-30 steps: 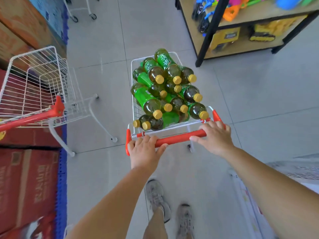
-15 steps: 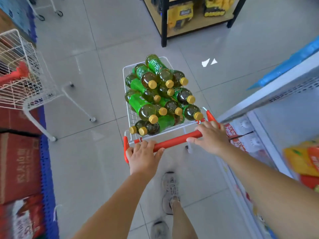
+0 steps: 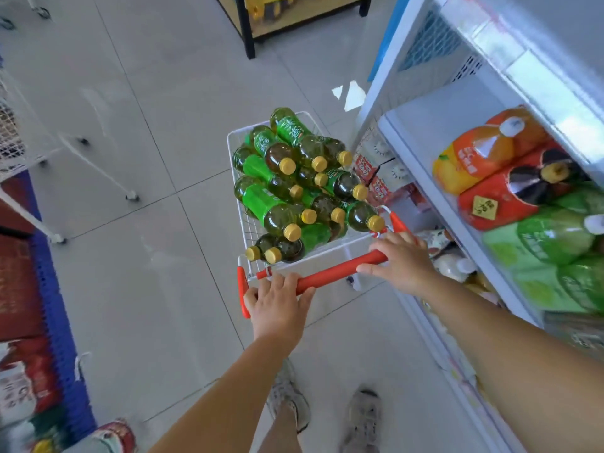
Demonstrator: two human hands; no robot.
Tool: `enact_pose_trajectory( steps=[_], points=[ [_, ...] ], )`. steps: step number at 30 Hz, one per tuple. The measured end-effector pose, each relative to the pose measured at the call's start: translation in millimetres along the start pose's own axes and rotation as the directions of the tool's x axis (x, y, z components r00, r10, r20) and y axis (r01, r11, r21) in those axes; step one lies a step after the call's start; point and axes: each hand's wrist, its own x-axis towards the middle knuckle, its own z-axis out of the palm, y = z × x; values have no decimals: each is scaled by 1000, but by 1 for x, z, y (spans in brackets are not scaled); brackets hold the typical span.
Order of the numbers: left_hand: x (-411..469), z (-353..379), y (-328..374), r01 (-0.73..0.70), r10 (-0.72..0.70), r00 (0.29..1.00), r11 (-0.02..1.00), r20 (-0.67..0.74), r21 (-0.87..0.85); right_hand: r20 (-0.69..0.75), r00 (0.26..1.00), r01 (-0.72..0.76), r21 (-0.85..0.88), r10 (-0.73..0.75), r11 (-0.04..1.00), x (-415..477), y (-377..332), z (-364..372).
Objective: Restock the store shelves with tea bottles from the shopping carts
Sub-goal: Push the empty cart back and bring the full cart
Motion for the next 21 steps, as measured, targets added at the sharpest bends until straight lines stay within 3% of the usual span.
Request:
enact_pose_trajectory(
  steps=[21],
  points=[
    [-205, 158, 136, 2, 4, 997, 997, 74, -80, 53, 999, 1, -15, 0, 1000, -227, 168, 75]
  ],
)
